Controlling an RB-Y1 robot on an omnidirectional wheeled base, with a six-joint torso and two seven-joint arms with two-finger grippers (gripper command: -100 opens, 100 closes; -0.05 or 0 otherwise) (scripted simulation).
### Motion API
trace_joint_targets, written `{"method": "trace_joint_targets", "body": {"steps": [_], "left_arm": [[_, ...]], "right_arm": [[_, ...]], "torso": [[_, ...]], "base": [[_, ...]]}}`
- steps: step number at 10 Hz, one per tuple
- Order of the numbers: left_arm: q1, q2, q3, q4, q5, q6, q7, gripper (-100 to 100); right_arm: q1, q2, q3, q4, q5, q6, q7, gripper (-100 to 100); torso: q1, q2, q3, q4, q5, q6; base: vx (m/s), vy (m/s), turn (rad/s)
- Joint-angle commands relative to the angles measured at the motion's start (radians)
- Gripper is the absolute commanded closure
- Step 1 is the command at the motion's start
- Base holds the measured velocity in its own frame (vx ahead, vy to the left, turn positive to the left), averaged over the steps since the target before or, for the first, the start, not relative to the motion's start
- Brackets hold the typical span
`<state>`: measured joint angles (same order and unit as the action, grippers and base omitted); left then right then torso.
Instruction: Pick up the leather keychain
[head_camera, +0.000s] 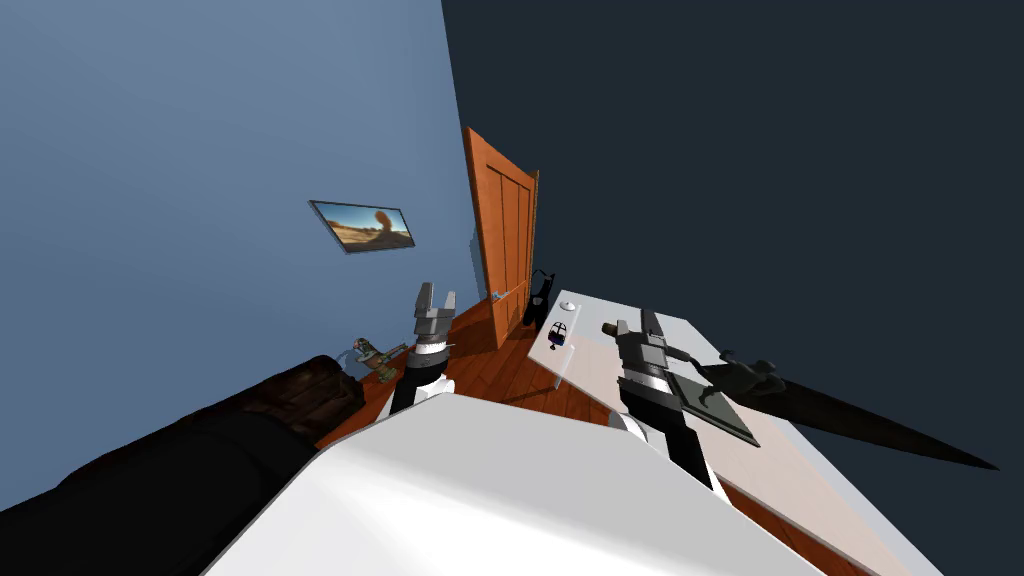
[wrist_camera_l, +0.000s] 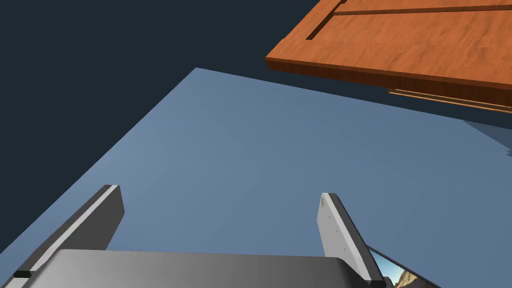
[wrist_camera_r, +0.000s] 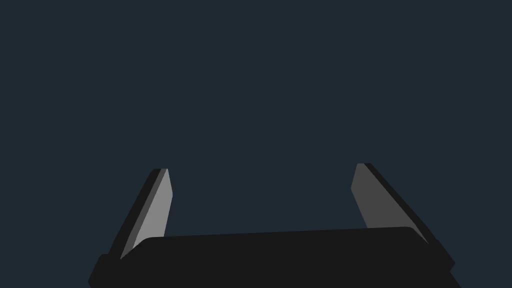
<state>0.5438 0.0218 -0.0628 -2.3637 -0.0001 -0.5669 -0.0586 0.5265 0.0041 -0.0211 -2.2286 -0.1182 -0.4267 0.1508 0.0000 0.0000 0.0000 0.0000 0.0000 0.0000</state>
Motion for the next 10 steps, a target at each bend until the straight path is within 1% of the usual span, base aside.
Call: {"method": "trace_joint_targets", "body": {"steps": [1, 3, 7, 8, 9, 10], "left_arm": [[0.000, 0.000, 0.000, 0.000, 0.000, 0.000, 0.000, 0], [0.000, 0.000, 0.000, 0.000, 0.000, 0.000, 0.000, 0], [0.000, 0.000, 0.000, 0.000, 0.000, 0.000, 0.000, 0], [0.000, 0.000, 0.000, 0.000, 0.000, 0.000, 0.000, 0], [0.000, 0.000, 0.000, 0.000, 0.000, 0.000, 0.000, 0], [0.000, 0.000, 0.000, 0.000, 0.000, 0.000, 0.000, 0]], "right_arm": [[-0.006, -0.030, -0.012, 0.026, 0.008, -0.006, 0.023, -100], [-0.014, -0.059, -0.029, 0.064, 0.020, -0.013, 0.057, -100], [-0.040, -0.107, -0.079, 0.176, 0.057, -0.036, 0.158, -100], [-0.040, -0.107, -0.079, 0.184, 0.057, -0.036, 0.158, -100], [-0.049, -0.116, -0.094, 0.218, 0.068, -0.042, 0.189, -100], [-0.049, -0.116, -0.094, 0.221, 0.068, -0.042, 0.189, -100]], "torso": [[0.000, 0.000, 0.000, 0.000, 0.000, 0.000], [0.005, -0.004, -0.002, -0.001, 0.001, 0.000], [0.011, -0.005, -0.003, -0.001, 0.003, 0.000], [0.012, -0.006, -0.004, -0.001, 0.003, 0.000], [0.009, -0.006, -0.003, -0.001, 0.002, 0.000], [0.007, -0.006, -0.004, -0.001, 0.002, 0.000]], "base": [[0.043, 0.048, -0.044], [0.071, 0.100, -0.065], [0.081, 0.174, -0.082], [0.072, 0.122, -0.043], [0.090, 0.104, -0.055], [0.075, 0.081, -0.038]]}}
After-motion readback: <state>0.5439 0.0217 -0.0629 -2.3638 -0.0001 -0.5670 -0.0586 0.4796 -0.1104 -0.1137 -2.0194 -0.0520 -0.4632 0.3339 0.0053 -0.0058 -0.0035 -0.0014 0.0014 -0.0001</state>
